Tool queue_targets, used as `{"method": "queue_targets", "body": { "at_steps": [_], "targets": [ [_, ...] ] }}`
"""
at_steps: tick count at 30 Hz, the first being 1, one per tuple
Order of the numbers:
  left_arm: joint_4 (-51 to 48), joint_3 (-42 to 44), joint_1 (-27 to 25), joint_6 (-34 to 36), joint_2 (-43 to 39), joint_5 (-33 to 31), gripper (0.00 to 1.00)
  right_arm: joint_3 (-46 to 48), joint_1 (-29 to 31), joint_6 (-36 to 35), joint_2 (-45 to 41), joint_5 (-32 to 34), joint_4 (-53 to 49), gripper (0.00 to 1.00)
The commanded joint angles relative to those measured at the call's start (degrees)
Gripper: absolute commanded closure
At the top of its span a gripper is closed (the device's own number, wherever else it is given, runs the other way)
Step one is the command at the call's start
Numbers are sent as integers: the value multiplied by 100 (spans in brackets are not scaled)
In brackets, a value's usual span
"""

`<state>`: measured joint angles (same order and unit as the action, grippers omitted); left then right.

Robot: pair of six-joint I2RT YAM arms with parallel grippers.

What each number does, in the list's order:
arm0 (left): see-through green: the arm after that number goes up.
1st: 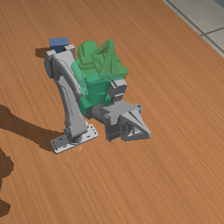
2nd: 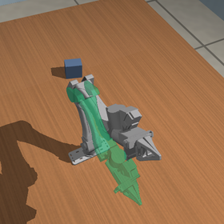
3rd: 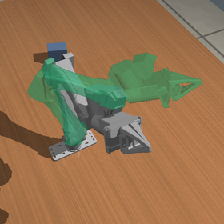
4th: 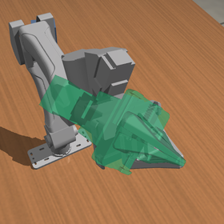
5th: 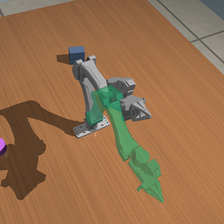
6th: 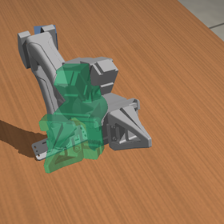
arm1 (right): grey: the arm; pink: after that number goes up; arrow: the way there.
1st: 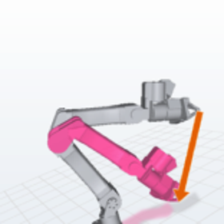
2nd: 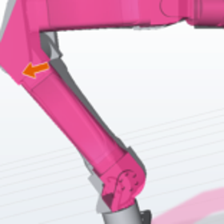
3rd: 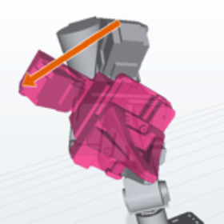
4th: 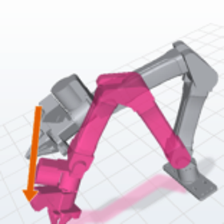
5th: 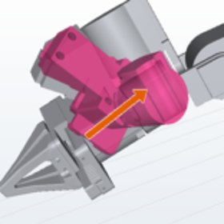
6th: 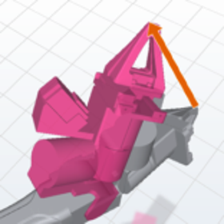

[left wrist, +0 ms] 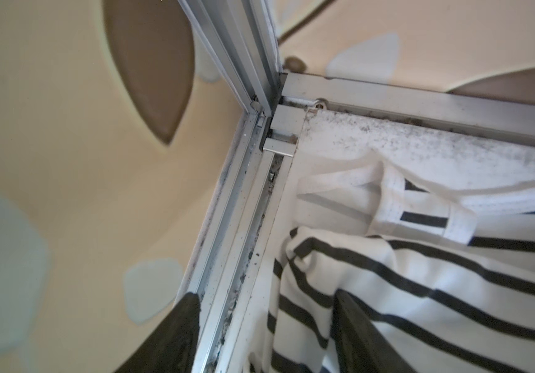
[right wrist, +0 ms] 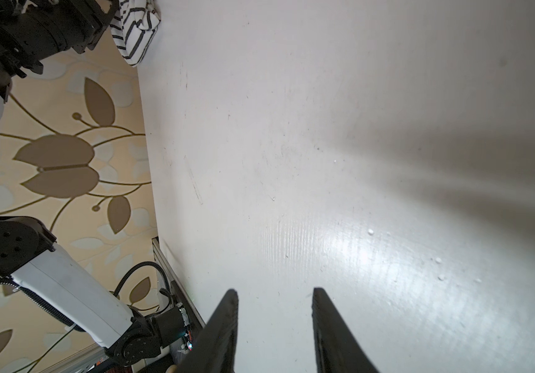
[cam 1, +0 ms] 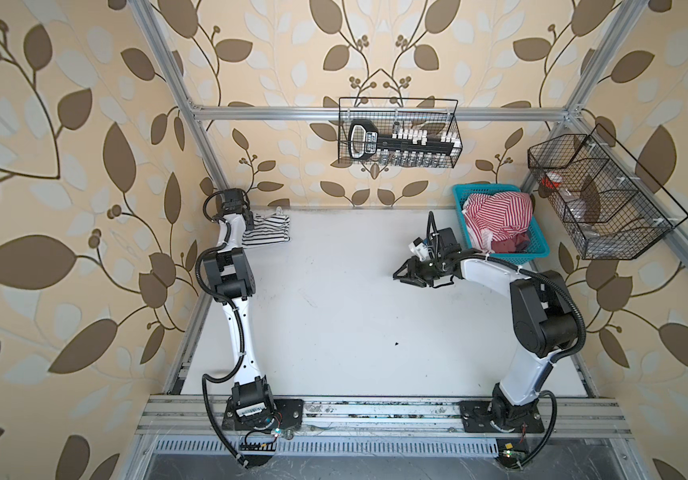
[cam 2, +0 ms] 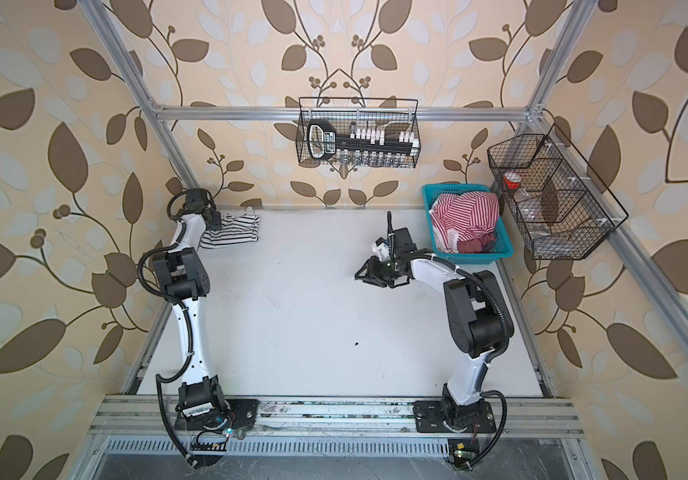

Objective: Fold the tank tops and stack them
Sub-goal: 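Carry the folded black-striped top to the far corner with left gripper while right draws back, then release the bundle with left gripper while right gripper reaches into the teal basket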

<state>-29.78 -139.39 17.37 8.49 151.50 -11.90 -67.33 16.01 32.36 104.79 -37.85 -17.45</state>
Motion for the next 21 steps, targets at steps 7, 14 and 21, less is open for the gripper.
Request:
{"method": "queue_targets", "body": {
  "at_steps": [7,14,21],
  "targets": [
    [515,462,49,-614,-1075,320,28,-317,-141,-199,-568,164,-315,60],
    [697,1562,-129,-1074,-2523,582,28,-1194,-1106,-1096,-1136,1327,-1690,58],
    [449,2107,-910,-1886,-3458,1360,29,-3075,-1763,-1854,-196,3476,-3071,49]
  ]
}}
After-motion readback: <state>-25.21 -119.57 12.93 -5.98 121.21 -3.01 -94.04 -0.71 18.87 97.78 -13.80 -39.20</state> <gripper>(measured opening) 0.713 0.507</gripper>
